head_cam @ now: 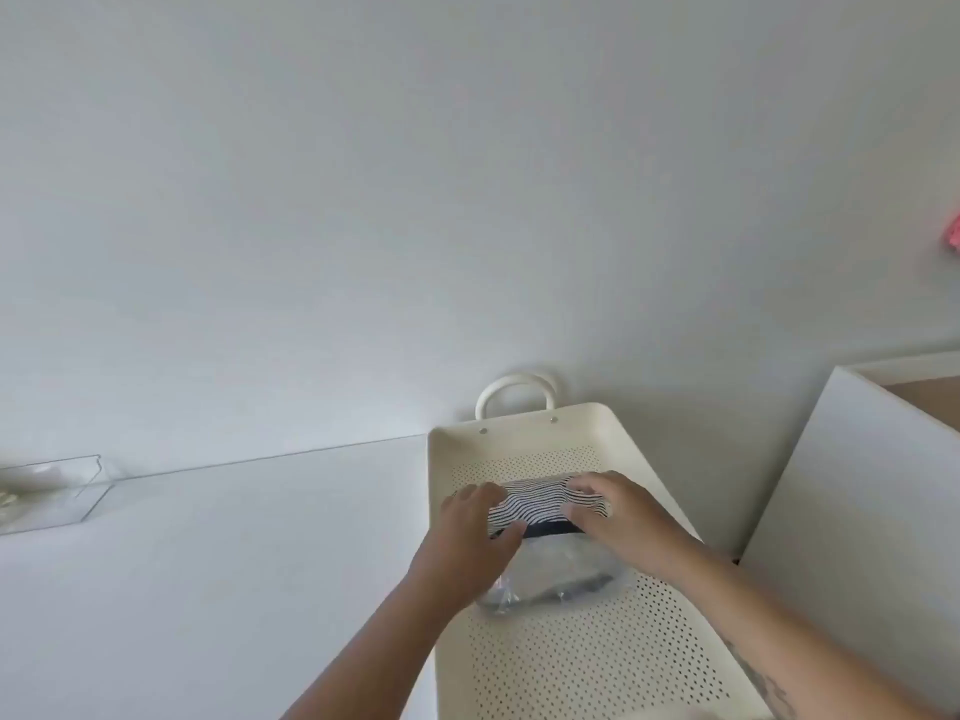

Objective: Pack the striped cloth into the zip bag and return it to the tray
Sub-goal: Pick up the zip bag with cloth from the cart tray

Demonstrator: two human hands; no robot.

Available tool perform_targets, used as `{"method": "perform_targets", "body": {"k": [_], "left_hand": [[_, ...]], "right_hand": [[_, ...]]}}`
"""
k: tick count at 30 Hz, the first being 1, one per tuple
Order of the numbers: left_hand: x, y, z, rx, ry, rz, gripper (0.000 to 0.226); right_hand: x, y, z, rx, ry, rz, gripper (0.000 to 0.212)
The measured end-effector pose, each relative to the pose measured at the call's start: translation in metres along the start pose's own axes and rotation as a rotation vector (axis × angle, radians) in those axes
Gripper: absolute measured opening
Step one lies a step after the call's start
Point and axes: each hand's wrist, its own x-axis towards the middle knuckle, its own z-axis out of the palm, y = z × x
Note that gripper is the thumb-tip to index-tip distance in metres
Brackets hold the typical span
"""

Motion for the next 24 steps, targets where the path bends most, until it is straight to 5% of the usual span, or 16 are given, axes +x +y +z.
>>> {"method": "perform_targets", "body": {"k": [8,16,24], "left_hand": [[-0.004,-0.027,0.044,0.287,-0.215,-0.037,0.099],[-0.007,-0.035,0.066,0.307,-0.013,0.055,0.024],[-0.010,-0.001,0.037,0.272,0.245,0.119,0.011]], "right_hand": [[-0.003,0.036,0.026,-0.176,-0.238,0.014,0.105],[-0.007,0.044,0.034,-0.282,0.001,-0.169,0.032],[-0.013,-0.005,0.007,-0.203,0.202,-0.259,0.020]]}}
